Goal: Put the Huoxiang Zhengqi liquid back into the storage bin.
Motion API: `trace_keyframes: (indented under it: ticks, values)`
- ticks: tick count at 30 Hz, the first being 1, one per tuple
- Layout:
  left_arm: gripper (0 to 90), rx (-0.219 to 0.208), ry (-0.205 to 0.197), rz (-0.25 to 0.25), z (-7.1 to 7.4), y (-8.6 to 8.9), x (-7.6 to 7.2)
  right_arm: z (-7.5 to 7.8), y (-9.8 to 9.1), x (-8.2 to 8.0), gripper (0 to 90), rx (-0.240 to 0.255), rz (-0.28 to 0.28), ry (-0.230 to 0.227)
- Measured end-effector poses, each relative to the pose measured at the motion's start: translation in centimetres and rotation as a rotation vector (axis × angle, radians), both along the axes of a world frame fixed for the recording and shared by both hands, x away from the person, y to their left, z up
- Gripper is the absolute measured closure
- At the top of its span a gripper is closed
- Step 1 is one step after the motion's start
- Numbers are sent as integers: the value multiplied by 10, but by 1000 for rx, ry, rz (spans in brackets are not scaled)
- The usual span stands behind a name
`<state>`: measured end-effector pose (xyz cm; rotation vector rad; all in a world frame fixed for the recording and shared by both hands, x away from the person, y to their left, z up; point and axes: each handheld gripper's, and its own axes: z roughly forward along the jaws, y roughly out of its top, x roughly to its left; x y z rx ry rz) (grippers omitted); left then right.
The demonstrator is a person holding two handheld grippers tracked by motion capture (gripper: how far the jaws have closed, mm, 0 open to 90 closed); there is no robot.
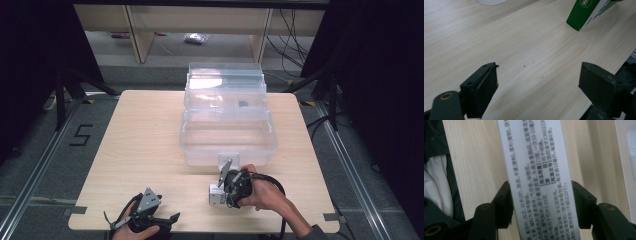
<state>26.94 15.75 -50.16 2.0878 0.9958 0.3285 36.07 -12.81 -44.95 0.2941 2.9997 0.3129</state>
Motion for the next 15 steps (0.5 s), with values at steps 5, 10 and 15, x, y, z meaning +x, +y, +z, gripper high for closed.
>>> trace_keyframes:
  ticks: [5,10,15]
  values:
    - [148,-1,0,1,0,0,0,0,1,-2,516,-21,-9,18]
    - [148,0,1,0,0,0,0,-1,2,0,610,-23,67,26]
    - [148,-10,3,1,0,0,0,1,4,0,642,-50,52,37]
